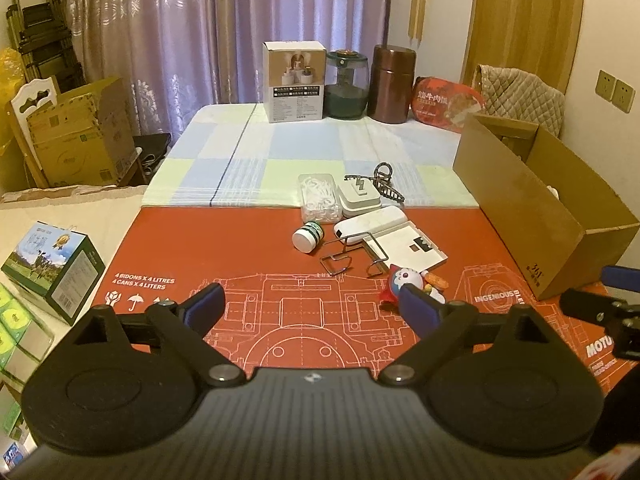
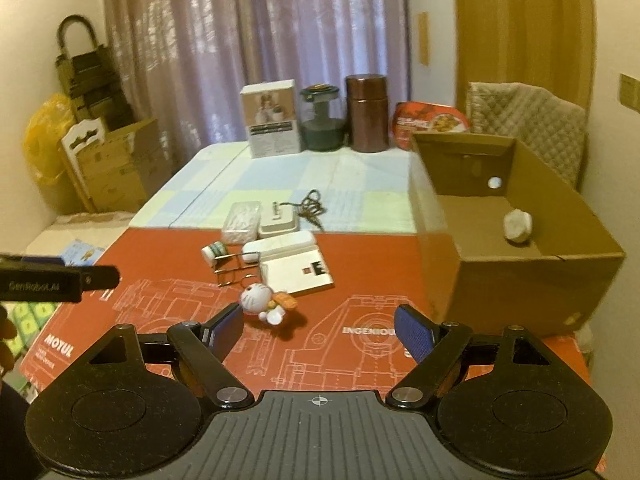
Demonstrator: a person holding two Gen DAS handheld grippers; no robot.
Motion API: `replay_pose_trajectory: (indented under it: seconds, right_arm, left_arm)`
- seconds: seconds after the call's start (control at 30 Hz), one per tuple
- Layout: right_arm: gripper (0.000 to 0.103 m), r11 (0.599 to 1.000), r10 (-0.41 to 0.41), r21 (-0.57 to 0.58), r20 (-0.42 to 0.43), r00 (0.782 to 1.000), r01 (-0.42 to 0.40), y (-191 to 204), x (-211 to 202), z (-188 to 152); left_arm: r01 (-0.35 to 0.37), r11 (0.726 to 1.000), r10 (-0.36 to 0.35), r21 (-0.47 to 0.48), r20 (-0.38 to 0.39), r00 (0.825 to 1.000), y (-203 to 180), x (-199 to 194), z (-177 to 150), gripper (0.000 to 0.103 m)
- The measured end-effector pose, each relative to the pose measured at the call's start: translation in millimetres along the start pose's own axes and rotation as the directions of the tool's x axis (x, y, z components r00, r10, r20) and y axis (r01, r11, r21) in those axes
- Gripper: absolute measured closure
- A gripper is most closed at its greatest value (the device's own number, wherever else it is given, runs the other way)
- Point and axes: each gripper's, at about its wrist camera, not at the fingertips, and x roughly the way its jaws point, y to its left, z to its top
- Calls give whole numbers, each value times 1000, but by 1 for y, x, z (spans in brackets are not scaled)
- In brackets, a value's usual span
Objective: Organize rigid objects
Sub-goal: 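Withdraw both grippers from the box back over the table, then lower the right gripper onto the red-hatted Doraemon figure and grasp it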
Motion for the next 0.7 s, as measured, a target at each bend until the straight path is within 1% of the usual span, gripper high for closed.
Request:
replay_pose_trajectory:
  seconds: [0.13,0.27,0.37,0.53,0.7]
  right_arm:
    - [23,997,43,-65,-12,999,-44,5,19,-2]
    - [23,985,86,-149,-35,996,-90,8,45,-4]
    - [23,975,117,-184,-52,992,-125,6,66,-6]
    - [23,948,178,-250,-97,979,-197,6,102,-5]
    - [23,918,204,-319,-128,971,-235,11,132,-5]
  left_arm:
    - [9,1000,-9,24,-17,1000,1,19,4,12]
    - [12,999,-10,52,-38,999,3,43,4,12]
    - [16,998,-12,62,-58,998,6,63,4,12]
    - [32,996,-26,83,-68,997,9,94,6,12]
    - [42,994,-34,105,-75,997,12,119,5,12]
